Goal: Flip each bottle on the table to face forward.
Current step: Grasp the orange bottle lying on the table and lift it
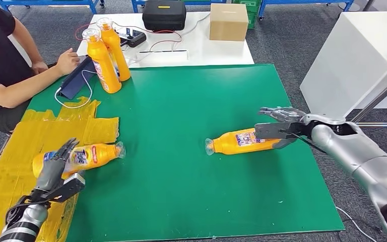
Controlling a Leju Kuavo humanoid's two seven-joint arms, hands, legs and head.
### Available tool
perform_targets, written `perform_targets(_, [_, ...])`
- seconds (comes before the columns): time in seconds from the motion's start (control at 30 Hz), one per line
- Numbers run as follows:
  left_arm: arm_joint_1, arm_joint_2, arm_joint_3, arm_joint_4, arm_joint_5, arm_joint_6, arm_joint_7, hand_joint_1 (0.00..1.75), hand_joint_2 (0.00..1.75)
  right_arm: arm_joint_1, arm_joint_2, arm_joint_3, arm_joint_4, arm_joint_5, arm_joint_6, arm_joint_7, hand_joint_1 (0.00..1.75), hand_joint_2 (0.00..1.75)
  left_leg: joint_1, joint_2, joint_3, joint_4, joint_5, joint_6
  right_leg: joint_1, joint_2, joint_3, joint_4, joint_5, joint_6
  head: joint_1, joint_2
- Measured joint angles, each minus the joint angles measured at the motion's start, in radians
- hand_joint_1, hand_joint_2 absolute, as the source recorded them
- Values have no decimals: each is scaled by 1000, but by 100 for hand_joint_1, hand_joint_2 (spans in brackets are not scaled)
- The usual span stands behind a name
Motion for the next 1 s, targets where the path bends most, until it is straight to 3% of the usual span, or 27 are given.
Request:
perform_targets(0.17, [-1,-5,-20,-5,21,-35,-13,0,0,3,129,14,147,56,-54,-10,0,175,0,1,0,0,0,0,0,1,-1,0,0,0,0,0])
perform_targets(0.33, [-2,-5,-27,-10,31,-49,-18,0,0,7,202,16,232,71,-62,-17,0,175,0,1,-1,0,0,0,0,1,-2,0,0,0,0,0])
perform_targets(0.7, [-1,-5,-42,-27,83,-100,-45,0,0,24,280,16,343,148,-51,-30,0,175,0,0,-1,0,0,0,0,1,-2,0,0,0,0,0])
perform_targets(1.0, [7,-4,-48,-41,106,-105,-46,0,0,16,272,16,374,167,-25,-30,0,175,0,1,-2,0,0,0,0,1,-2,0,0,0,0,0])
